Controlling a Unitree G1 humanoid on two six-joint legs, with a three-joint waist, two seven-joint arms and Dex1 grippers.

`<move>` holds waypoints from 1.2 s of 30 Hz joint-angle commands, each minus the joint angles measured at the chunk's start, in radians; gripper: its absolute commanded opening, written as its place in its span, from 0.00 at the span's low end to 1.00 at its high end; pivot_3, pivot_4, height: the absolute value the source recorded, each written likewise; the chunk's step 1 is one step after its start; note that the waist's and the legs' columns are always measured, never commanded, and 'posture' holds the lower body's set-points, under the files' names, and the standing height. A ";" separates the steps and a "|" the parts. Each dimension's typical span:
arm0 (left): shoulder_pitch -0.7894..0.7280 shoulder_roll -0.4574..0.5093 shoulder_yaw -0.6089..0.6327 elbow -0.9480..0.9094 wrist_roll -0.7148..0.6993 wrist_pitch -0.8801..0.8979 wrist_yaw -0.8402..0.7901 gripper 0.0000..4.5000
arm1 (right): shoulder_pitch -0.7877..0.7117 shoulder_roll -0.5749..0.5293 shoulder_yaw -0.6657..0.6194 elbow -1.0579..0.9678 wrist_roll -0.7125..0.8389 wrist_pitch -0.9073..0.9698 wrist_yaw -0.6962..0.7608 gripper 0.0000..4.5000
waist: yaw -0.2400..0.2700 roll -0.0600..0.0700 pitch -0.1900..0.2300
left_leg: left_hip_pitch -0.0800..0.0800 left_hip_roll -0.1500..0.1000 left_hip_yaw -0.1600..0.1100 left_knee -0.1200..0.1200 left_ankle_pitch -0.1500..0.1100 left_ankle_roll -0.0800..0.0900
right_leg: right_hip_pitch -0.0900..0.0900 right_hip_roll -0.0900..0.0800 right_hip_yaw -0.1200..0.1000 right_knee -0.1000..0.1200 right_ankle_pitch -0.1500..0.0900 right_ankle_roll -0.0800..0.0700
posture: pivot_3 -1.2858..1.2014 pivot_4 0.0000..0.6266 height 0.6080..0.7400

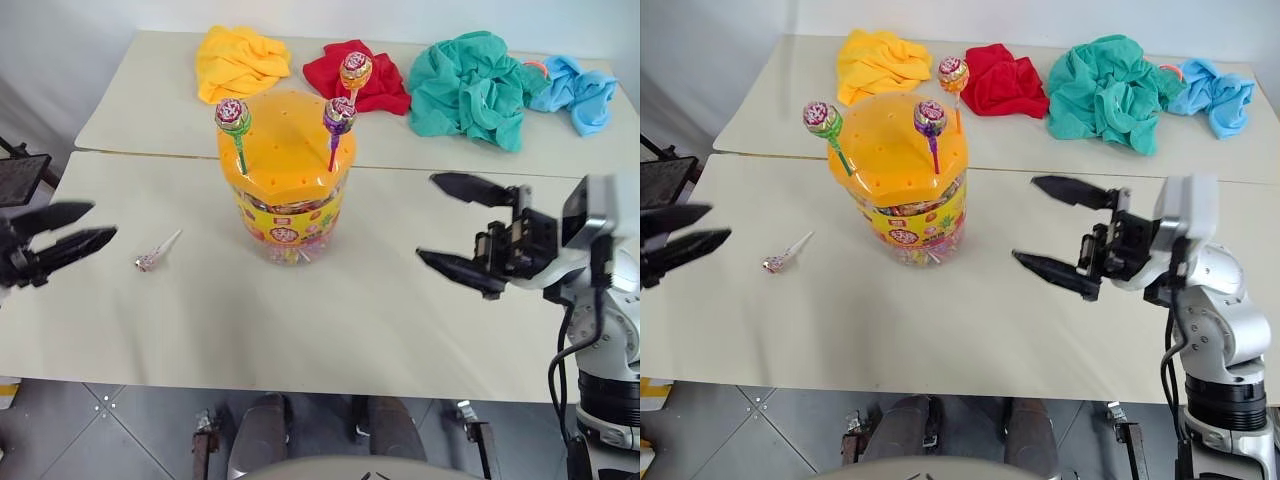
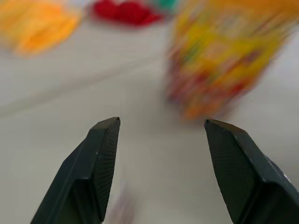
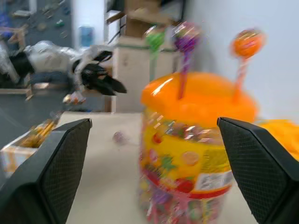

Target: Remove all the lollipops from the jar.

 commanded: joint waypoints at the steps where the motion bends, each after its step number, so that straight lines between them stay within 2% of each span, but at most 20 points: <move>1: -0.142 -0.040 -0.093 -0.064 -0.087 0.016 -0.013 0.68 | 0.009 0.011 -0.057 -0.108 0.074 0.016 -0.088 1.00 | -0.001 0.000 0.000 | 0.001 0.000 0.000 0.000 0.000 0.000 | 0.000 0.000 0.001 0.001 0.000 0.000 | 0.52 0.24 1.00; 4: -0.302 -0.127 -0.204 -0.085 -0.101 0.011 0.014 0.68 | 0.020 0.015 -0.064 -0.163 0.073 0.013 -0.134 1.00 | -0.001 0.000 0.000 | 0.001 0.000 0.001 0.000 0.000 0.000 | 0.000 0.000 0.001 0.002 0.000 0.000 | 0.52 0.24 1.00; 7: -0.395 -0.195 -0.290 -0.073 -0.059 -0.020 0.027 0.68 | 0.035 0.014 -0.074 -0.186 0.063 0.005 -0.159 1.00 | -0.008 0.000 0.000 | 0.001 -0.001 0.002 0.003 0.000 0.000 | 0.000 0.001 0.002 0.002 0.000 0.000 | 0.52 0.24 1.00; 14: -0.496 -0.267 -0.367 -0.029 -0.048 -0.020 0.023 0.68 | 0.062 0.010 -0.090 -0.221 0.059 -0.001 -0.199 1.00 | -0.008 0.000 0.000 | 0.001 0.000 0.002 0.004 0.000 0.001 | 0.000 0.001 0.003 0.003 0.000 0.000 | 0.52 0.24 1.00; 17: -0.522 -0.296 -0.385 -0.030 -0.048 -0.020 0.025 0.55 | 0.063 0.011 -0.096 -0.226 0.056 -0.007 -0.213 1.00 | -0.005 0.000 0.000 | 0.000 0.000 0.002 0.006 -0.001 0.001 | 0.000 0.001 0.003 0.003 0.000 0.001 | 0.52 0.24 1.00; 23: -0.545 -0.320 -0.388 -0.023 -0.060 -0.002 0.018 0.15 | 0.064 0.027 -0.071 -0.238 0.056 -0.020 -0.223 1.00 | -0.001 0.000 0.000 | -0.001 0.000 0.002 0.008 -0.001 0.002 | 0.000 0.001 0.003 0.003 0.000 0.001 | 0.52 0.24 1.00; 25: -0.538 -0.316 -0.380 -0.028 -0.078 0.010 0.007 0.03 | 0.052 0.037 -0.050 -0.236 0.053 -0.022 -0.214 1.00 | -0.003 0.000 0.000 | -0.001 0.000 0.002 0.008 -0.001 0.002 | 0.000 0.001 0.003 0.003 0.000 0.001 | 0.52 0.24 1.00; 26: -0.540 -0.322 -0.362 -0.032 -0.105 0.026 0.022 0.01 | 0.040 0.042 -0.035 -0.228 0.048 -0.024 -0.203 1.00 | -0.003 0.000 0.000 | 0.000 0.000 0.002 0.008 -0.001 0.002 | 0.000 0.001 0.003 0.003 0.000 0.001 | 0.52 0.24 1.00; 32: -0.565 -0.369 -0.173 0.002 -0.246 0.074 0.253 0.01 | -0.045 0.056 0.067 -0.144 -0.036 -0.087 -0.052 1.00 | -0.008 0.000 0.000 | -0.001 0.000 0.001 0.009 -0.001 0.002 | 0.000 0.001 0.003 0.004 0.000 0.001 | 0.52 0.24 1.00; 34: -0.516 -0.337 -0.089 0.022 -0.255 0.097 0.339 0.01 | -0.087 0.054 0.108 -0.106 -0.045 -0.085 0.006 1.00 | -0.015 0.000 0.000 | -0.001 0.001 0.001 0.009 -0.001 0.002 | 0.000 0.001 0.003 0.004 0.000 0.001 | 0.52 0.24 1.00; 36: -0.378 -0.258 -0.026 0.013 -0.202 0.142 0.372 0.01 | -0.112 0.023 0.169 -0.046 -0.084 -0.082 0.116 1.00 | -0.028 0.000 0.000 | 0.000 0.001 0.001 0.009 -0.001 0.002 | 0.000 0.001 0.003 0.004 0.000 0.001 | 0.52 0.24 1.00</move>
